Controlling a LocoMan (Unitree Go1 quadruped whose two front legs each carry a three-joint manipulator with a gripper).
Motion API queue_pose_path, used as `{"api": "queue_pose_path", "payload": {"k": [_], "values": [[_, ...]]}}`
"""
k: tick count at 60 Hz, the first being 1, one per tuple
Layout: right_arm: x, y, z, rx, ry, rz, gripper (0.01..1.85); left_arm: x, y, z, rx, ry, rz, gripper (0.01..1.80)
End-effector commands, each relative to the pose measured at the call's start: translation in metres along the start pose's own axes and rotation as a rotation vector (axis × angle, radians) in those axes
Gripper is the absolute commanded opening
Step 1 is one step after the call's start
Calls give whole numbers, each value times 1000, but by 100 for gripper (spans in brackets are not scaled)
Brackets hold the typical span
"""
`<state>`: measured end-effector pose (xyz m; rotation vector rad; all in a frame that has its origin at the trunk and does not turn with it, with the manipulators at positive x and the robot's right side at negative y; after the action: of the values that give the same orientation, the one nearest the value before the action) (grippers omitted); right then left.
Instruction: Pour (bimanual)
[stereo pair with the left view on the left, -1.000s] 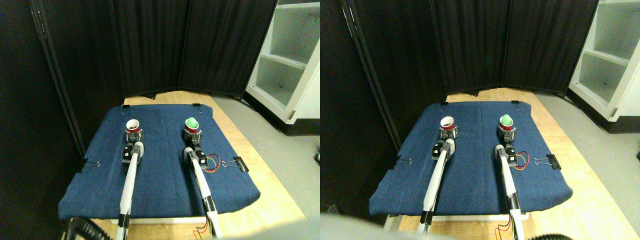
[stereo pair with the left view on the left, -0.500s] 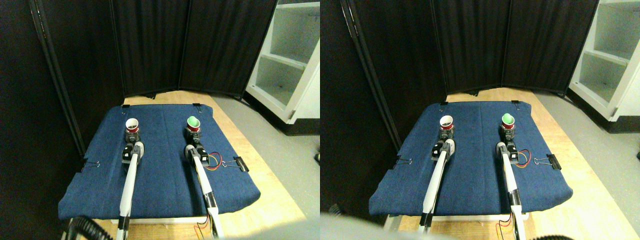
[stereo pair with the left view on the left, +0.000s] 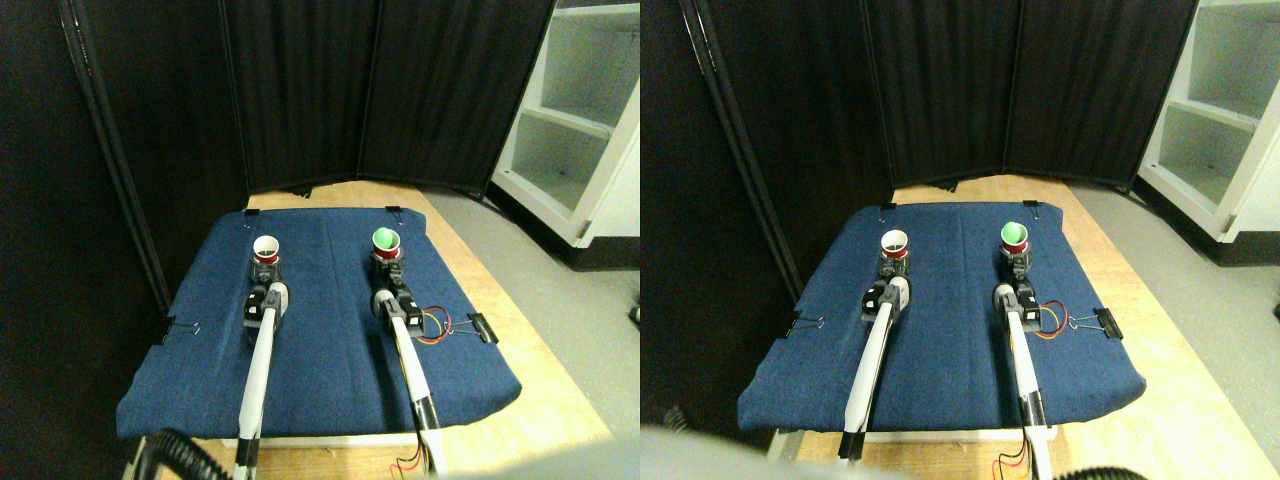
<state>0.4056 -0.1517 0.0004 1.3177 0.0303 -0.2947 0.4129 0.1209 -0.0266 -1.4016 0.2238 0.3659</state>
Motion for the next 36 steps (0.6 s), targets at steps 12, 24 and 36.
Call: {"api": "queue_pose_path", "payload": {"k": [12,24,36], "values": [[-4,25,-2,8,6,80,33,-6,-26,-8,8,55,-49,33],[-6,35,-4,-53,17,93,33,-9,-36,-15,15,87,-59,33],[-5,48,-9,56,47,108,33,-12,-48,-23,33,105,-65,33]]}}
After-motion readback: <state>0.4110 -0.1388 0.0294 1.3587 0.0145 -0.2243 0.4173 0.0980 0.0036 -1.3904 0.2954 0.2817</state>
